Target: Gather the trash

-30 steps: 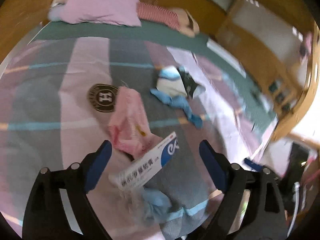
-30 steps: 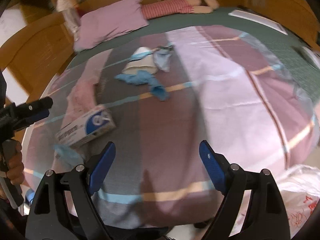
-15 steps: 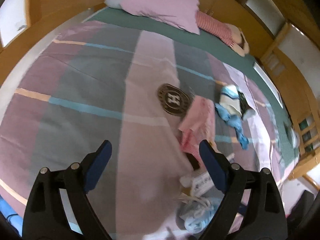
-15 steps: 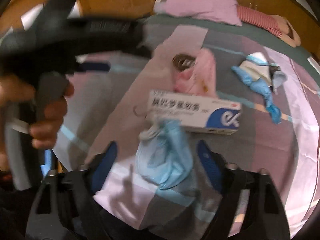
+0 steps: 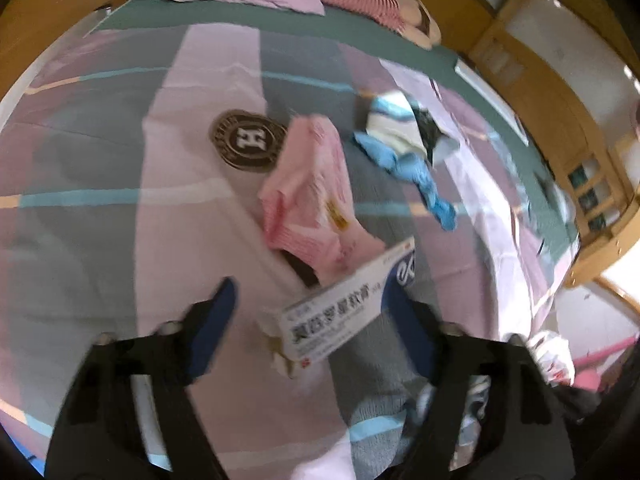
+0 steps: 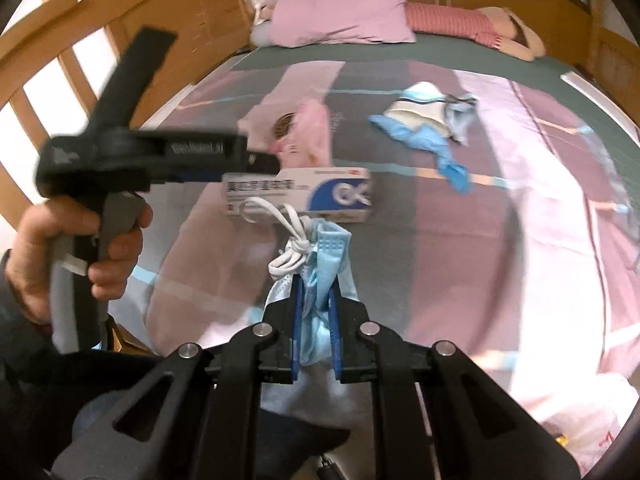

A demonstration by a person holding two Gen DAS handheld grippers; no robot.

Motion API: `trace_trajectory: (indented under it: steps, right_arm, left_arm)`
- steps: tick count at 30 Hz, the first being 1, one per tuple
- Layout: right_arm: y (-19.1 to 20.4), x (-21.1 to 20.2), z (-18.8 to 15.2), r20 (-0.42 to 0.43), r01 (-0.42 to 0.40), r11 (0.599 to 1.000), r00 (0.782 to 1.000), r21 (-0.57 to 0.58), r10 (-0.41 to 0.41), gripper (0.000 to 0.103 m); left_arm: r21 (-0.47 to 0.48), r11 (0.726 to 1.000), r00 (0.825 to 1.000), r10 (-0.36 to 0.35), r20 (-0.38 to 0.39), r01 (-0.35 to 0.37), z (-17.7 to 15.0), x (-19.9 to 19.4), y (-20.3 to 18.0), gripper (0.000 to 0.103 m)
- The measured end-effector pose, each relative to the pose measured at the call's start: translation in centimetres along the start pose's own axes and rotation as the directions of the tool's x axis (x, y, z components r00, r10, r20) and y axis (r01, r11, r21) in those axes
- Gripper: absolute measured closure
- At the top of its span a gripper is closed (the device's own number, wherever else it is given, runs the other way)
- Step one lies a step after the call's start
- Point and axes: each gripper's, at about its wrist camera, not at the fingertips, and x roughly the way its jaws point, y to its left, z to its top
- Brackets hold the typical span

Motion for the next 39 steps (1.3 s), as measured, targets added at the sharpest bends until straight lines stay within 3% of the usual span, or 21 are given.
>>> trace_trajectory:
  steps: [1,5,8,15,21,23,26,31,36,39]
  right_arm:
    - [-0.4,-0.5,-0.2,0.001,0.004,1.0,1.0,0.006,-0.004,0.09]
    - [-1.3,-2.0,-0.7,0.019,0.028,0.999,0.999,0.027,-0.028,0.09]
    - [-1.5,-3.1,-1.3,0.034,0.038,0.999,0.999,0.035,-0.039,0.09]
    - [-2.4,-5.8,-2.1,0.102,0.076,0.995,0.991,0.069,-0.082,0.09]
    - [-2.2,-8.3,-2.5,0.167,0.083,0.993,0.981,0.08,-0.096,0.09]
    - [-2.2,-8.9,-2.8,0.176,0.08,0.993,0.98,0.086,-0.094,0.09]
    - [-2.0,-9.8,-3.0,0.192,0.081,0.993,0.977,0.087,-0.096,0.09]
    - [-2.6,-12.5,-3.6,0.247,0.104,0.99,0.961,0.096,-0.125,0.09]
    - [-4.1,-17.2,-5.3,0.315,0.142,0.983,0.933,0.116,-0.171,0.09]
    - [-5.4,-19.7,-6.7,0.343,0.16,0.977,0.918,0.14,-0.2,0.09]
  left_arm:
    - [0.01,1.0,1.0,-0.001,-0.014,0.001,-0.2,0.4,-0.3,0.039]
    - [0.014,0.998,0.997,-0.052,-0.055,0.053,-0.9,1.3,-0.8,0.067]
    - [0.023,0.995,0.995,-0.094,-0.031,0.095,-1.3,0.4,-1.0,0.073]
    - [0.078,0.993,0.993,-0.095,0.07,0.089,-2.9,-2.7,-2.2,0.082]
    - [0.127,0.992,0.984,-0.014,0.177,-0.009,-4.9,-5.3,-4.3,0.086]
    - [0.113,0.992,0.975,0.032,0.219,-0.058,-5.1,-6.2,-4.3,0.088]
    - [0.046,0.999,0.967,0.005,0.254,-0.018,-4.9,-7.5,-3.1,0.088]
    - [0.101,0.993,0.929,0.019,0.371,-0.061,-5.6,-11.9,-6.1,0.088]
    - [0.229,0.971,0.897,-0.041,0.441,-0.068,-7.9,-16.5,-12.4,0.088]
    - [0.291,0.955,0.89,-0.087,0.449,-0.054,-9.5,-18.5,-15.6,0.088]
